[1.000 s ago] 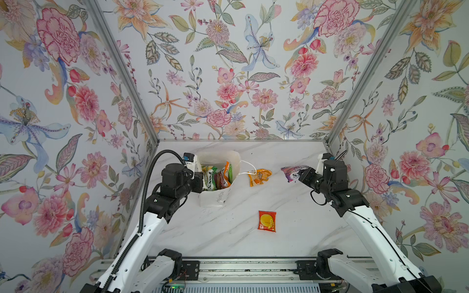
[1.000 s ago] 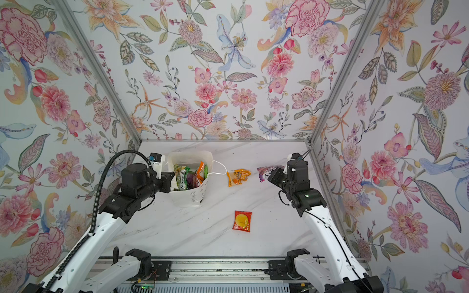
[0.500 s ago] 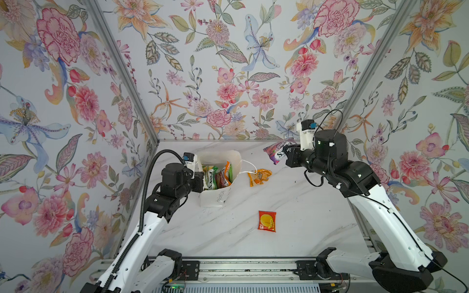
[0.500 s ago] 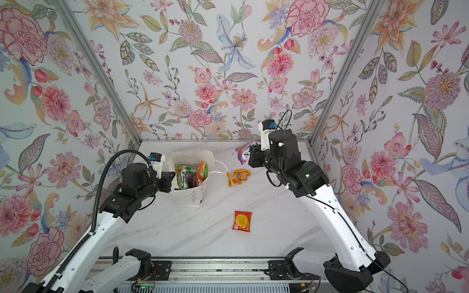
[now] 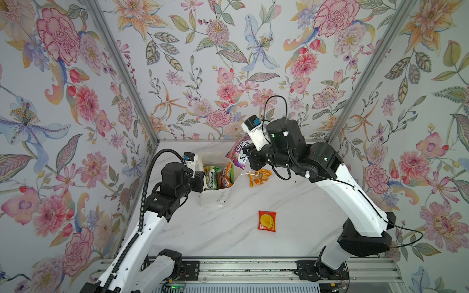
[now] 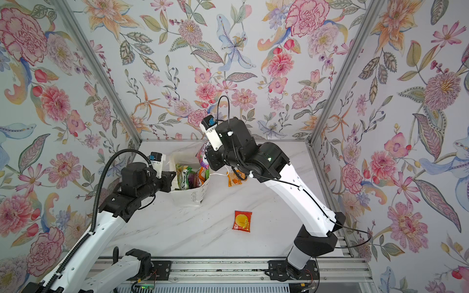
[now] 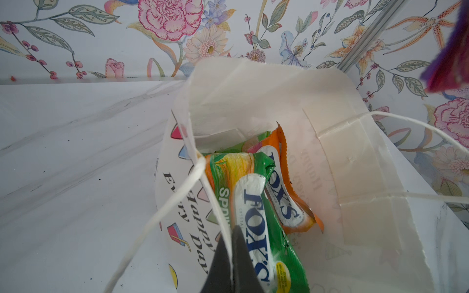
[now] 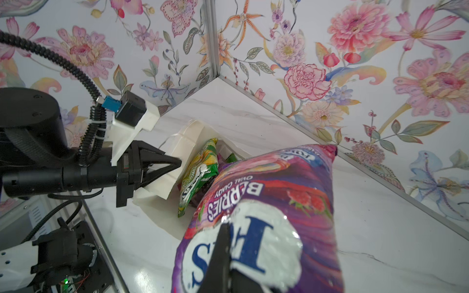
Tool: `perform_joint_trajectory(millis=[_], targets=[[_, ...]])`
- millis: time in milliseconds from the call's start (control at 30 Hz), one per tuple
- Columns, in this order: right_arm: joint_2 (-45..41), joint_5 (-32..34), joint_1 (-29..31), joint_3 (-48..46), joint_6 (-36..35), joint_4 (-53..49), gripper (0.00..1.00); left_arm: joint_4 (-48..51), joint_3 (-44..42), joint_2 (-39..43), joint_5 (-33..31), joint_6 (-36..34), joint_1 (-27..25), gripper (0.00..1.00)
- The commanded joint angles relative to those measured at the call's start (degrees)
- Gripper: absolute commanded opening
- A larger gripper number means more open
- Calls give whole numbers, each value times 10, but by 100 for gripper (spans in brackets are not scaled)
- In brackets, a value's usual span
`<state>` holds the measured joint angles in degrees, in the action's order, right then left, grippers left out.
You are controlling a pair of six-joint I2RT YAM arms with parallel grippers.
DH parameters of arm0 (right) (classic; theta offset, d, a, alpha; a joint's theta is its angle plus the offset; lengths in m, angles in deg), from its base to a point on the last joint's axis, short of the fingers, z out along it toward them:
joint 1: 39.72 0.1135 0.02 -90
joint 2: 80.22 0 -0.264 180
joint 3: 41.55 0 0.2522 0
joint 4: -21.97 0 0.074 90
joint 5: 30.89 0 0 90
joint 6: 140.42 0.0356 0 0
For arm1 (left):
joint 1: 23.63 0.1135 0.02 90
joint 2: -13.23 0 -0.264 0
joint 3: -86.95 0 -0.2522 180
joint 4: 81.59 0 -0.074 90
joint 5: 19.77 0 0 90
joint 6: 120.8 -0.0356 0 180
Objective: Place the snacks into the paper bag
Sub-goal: 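Lift the purple bag with the right gripper and carry it into the paper bag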
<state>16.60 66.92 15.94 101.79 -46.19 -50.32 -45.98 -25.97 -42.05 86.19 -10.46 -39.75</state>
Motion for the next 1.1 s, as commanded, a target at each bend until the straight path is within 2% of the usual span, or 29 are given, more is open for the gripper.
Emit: perform_joint_trajectory(millis=[0, 467, 800, 1067], targets=[[17, 20, 16, 37, -29, -45, 0, -63, 39, 10, 14, -11, 6, 0], [45, 19, 58, 33, -37, -88, 0, -64, 42, 4, 27, -11, 6, 0], [94, 18, 49, 42, -47, -88, 0, -66, 40, 9, 37, -12, 6, 0], [149, -24, 28, 74, -47, -89, 0, -70, 36, 15, 42, -15, 6, 0]])
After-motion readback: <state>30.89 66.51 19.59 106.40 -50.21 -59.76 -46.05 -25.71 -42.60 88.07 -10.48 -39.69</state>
